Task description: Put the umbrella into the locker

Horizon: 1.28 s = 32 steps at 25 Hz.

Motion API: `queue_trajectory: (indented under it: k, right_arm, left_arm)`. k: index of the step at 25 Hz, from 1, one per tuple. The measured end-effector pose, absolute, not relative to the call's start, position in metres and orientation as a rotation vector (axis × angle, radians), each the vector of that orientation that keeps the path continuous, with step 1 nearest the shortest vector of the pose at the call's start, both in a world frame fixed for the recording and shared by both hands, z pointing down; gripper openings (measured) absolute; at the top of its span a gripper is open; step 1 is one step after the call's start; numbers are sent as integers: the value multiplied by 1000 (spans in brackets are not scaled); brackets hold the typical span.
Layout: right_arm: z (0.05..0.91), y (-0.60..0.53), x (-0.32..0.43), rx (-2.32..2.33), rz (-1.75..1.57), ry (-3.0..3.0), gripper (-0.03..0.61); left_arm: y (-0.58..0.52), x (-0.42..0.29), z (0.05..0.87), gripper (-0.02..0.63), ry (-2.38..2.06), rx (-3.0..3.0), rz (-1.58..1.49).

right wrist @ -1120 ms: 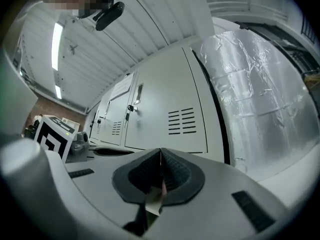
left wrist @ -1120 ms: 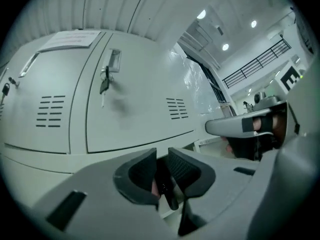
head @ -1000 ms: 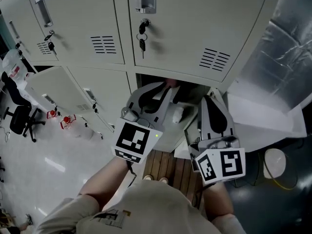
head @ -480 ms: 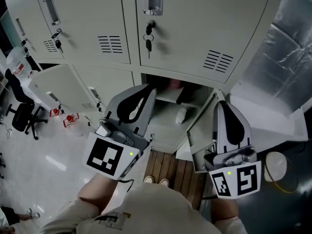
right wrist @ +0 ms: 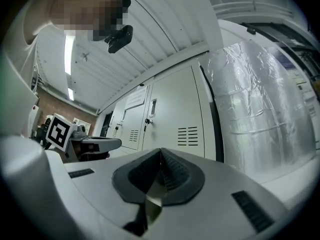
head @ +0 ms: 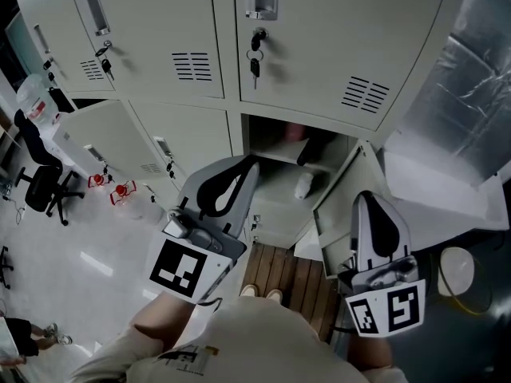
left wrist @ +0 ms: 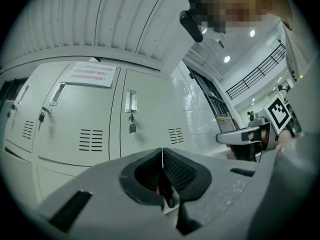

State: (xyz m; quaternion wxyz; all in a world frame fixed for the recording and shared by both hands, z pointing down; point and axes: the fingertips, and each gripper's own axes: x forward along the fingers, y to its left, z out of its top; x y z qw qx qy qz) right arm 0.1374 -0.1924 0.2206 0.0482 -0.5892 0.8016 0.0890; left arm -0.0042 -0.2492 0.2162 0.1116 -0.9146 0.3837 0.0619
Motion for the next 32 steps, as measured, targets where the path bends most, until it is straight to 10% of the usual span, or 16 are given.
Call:
queue_trajectory:
  k: [32]
  right_arm:
    - [278, -184, 104, -1807, 178, 2558, 8]
  left_arm:
    - [-238, -6, 298, 12, 1095, -2797, -39]
